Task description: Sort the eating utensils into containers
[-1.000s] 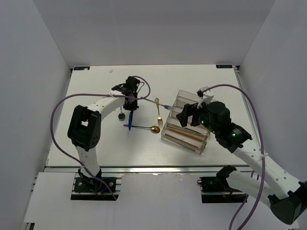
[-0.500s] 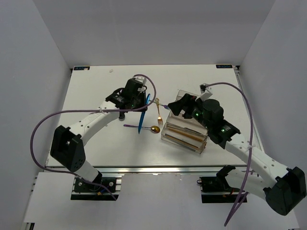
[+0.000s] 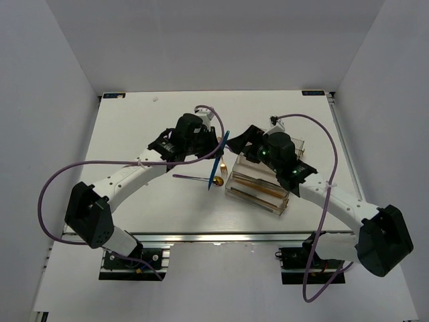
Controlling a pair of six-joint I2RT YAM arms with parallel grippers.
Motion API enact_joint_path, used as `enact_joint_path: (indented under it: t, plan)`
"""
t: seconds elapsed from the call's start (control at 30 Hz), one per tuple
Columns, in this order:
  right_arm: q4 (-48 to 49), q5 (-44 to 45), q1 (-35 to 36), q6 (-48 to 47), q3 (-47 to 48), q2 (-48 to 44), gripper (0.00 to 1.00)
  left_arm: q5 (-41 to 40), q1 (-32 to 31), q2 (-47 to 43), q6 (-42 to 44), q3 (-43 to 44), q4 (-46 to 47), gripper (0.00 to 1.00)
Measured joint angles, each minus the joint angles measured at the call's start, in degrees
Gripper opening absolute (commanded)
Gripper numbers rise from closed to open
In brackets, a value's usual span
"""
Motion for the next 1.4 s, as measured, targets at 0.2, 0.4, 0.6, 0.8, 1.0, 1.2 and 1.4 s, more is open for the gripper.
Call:
enact_joint_path:
  t: [0.2, 0.4, 0.6, 0.8, 1.0, 1.2, 1.4]
  plan:
    - [0.2, 0.1, 0.0, 1.0, 3.3, 4.2, 0.77, 2.6, -0.5, 0.0, -0.6, -1.1, 2.5, 0.0]
    - [0.2, -0.1, 0.1, 1.6, 6.4, 9.3, 0.48, 3.7, -0.5, 0.0, -0.8, -1.2, 3.8, 0.0]
    - [1.4, -2.1, 0.8, 1.2, 8.0, 11.6, 0.0, 3.8, -0.6, 0.1, -0.7, -1.2, 3.6, 0.53]
    - [0.9, -4.9, -1.2, -8.0, 9.8, 12.0, 0.0, -1.2, -0.6, -2.0, 0.7, -0.2, -0.6, 0.98]
    - [-7.5, -17.3, -9.3, -32.2, 16.6, 14.7, 0.0, -14.6, -0.6, -13.4, 5.4, 1.4, -10.7, 0.98]
    - [-22.7, -26.3, -11.9, -59.3, 26.2, 18.2, 0.0, -21.8, -0.6, -29.0, 10.9, -6.9, -13.5, 0.98]
    - [-33.1, -25.4, -11.4, -75.9, 28.5, 21.1, 0.0, -23.0, -0.6, -33.4, 13.0, -19.4, -14.1, 0.98]
